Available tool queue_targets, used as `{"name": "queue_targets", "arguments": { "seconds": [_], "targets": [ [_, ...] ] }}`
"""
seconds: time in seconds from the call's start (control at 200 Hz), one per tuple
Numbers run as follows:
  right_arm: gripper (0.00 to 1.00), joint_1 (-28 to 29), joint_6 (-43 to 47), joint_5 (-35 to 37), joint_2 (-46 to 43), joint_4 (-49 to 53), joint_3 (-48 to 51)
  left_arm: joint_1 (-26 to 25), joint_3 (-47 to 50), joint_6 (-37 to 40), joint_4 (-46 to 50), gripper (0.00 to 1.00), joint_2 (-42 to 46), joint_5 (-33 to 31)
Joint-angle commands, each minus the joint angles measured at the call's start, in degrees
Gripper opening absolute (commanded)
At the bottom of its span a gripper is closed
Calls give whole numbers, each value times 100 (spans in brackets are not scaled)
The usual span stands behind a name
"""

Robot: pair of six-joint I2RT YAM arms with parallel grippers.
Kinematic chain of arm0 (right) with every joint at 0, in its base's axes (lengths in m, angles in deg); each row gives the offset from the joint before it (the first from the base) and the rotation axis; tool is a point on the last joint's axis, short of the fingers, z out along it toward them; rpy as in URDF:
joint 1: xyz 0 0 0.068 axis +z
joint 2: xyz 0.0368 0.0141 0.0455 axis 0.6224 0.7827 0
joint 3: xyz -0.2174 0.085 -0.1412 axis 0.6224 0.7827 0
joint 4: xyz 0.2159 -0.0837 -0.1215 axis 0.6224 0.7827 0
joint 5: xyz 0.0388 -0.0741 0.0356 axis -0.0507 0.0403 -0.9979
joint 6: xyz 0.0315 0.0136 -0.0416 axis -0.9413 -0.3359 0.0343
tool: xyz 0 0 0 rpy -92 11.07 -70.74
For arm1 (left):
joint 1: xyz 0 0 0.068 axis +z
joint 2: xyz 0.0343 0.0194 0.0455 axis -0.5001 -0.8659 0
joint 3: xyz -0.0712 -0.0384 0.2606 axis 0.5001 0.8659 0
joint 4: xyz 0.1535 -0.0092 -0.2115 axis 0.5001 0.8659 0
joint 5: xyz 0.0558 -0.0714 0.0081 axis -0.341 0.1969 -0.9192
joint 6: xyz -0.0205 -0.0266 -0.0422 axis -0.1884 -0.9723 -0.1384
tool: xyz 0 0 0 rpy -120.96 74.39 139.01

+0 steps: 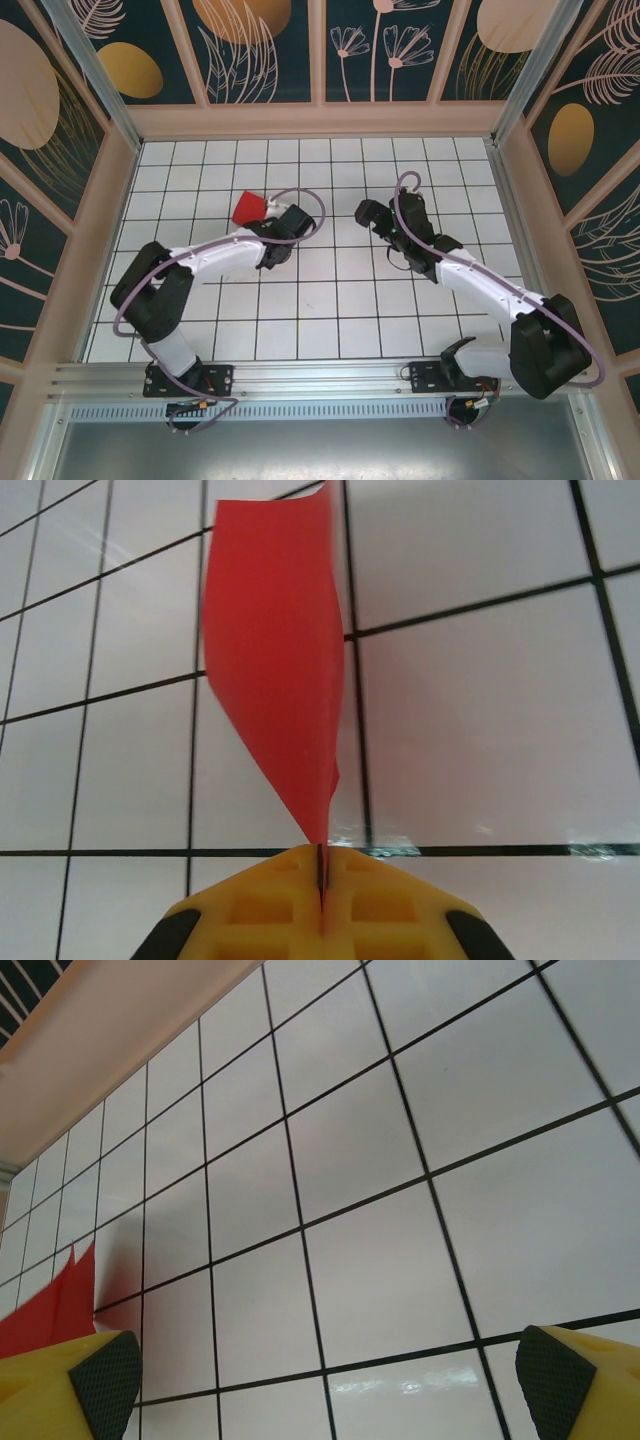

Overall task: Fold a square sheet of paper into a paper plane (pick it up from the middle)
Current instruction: Turn over the paper at the center of the table.

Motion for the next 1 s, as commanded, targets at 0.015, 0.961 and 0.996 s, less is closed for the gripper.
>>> {"name": "queue_targets", "arguments": {
  "seconds": [0.015, 0.961, 0.996],
  "targets": [
    [99, -189, -222, 143, -260, 127, 188, -420, -224, 92, -23, 7, -495, -116],
    [92, 38, -130, -1826, 1142, -187, -269, 170, 1241, -966, -1987, 82, 1458, 3157],
    [92, 121, -79, -1846, 1304, -128, -397, 299, 1283, -1073, -2097, 78, 1415, 3227]
  ]
}}
